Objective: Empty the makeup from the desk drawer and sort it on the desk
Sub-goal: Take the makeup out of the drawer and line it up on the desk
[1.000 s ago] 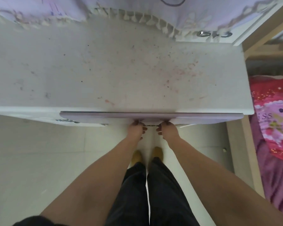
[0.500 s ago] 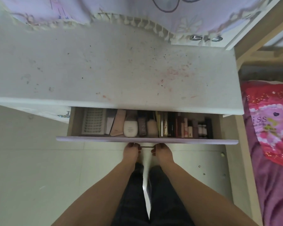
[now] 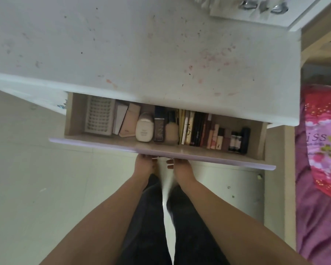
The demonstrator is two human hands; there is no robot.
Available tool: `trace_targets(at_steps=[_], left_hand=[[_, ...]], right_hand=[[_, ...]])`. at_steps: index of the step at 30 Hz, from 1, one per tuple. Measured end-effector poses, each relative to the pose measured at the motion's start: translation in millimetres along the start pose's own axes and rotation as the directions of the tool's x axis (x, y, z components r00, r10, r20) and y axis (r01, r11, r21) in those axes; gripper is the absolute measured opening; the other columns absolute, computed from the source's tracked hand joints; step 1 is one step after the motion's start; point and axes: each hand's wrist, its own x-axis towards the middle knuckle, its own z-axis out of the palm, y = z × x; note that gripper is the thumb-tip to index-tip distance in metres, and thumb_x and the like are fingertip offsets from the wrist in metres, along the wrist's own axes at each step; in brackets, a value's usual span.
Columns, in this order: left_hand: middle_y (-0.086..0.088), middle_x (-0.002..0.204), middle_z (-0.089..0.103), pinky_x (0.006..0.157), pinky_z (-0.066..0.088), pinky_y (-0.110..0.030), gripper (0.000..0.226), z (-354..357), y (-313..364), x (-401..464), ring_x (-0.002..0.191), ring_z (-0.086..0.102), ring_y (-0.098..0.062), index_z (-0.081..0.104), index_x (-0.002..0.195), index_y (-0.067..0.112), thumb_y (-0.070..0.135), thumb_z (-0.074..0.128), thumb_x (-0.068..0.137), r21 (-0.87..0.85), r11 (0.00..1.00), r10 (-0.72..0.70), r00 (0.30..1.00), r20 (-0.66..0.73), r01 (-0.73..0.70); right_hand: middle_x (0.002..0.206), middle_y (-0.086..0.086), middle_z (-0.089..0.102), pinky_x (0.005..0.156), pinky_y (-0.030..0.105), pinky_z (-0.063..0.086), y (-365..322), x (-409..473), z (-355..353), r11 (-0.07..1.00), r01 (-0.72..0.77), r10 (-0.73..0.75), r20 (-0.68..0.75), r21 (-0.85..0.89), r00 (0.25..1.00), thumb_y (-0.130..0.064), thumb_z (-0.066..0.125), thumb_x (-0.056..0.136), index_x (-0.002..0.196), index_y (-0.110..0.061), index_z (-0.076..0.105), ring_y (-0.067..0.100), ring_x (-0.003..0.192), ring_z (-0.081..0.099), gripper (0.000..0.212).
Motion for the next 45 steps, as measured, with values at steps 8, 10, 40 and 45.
trace_targets(at_steps=[8,10,40,45], left_hand=[[-0.013,0.103,0.065,0.068,0.048,-0.024,0.029,21.1,-2.7,-58.9,0.089,0.062,-0.023,0.059,0.099,0.007,0.029,0.039,0.100,0.723,0.681,-0.218,0.910,0.354,-0.118],[-0.005,0.093,0.065,0.070,0.048,-0.021,0.029,41.2,20.8,-87.3,0.084,0.062,-0.016,0.060,0.094,0.011,0.028,0.038,0.100,0.740,0.583,-0.261,0.785,0.563,-0.337],[-0.016,0.121,0.053,0.076,0.042,-0.036,0.031,179.3,71.2,-10.3,0.111,0.051,-0.032,0.049,0.119,0.009,0.009,0.050,0.088,0.761,0.085,0.415,0.717,0.560,-0.644],[-0.014,0.121,0.059,0.084,0.043,-0.030,0.038,173.6,69.8,-16.9,0.105,0.058,-0.029,0.053,0.126,0.008,0.009,0.057,0.089,0.665,0.354,0.364,0.752,0.550,-0.658]], right_hand=[[0.108,0.002,0.064,0.090,0.035,0.052,-12.3,-51.9,-79.3,0.963,0.131,-0.043,0.347,-0.234,0.937,-0.032,0.038,0.100,0.113,-0.020,0.055,0.017,0.097,0.064,0.025],[0.102,-0.001,0.066,0.080,0.025,0.052,-17.8,-73.1,-127.9,0.952,0.191,-0.085,0.396,-0.237,0.914,-0.025,0.038,0.101,0.111,-0.016,0.060,0.012,0.091,0.064,0.026],[0.098,0.014,0.065,0.070,0.038,0.049,-30.0,25.0,-208.9,0.643,0.457,-0.544,0.054,-0.615,0.837,-0.021,0.053,0.092,0.109,-0.007,0.049,0.031,0.087,0.062,0.021],[0.104,0.010,0.067,0.081,0.040,0.051,-22.1,15.1,-213.8,0.675,0.497,-0.542,0.090,-0.545,0.835,-0.020,0.055,0.092,0.118,-0.011,0.052,0.027,0.094,0.062,0.027]])
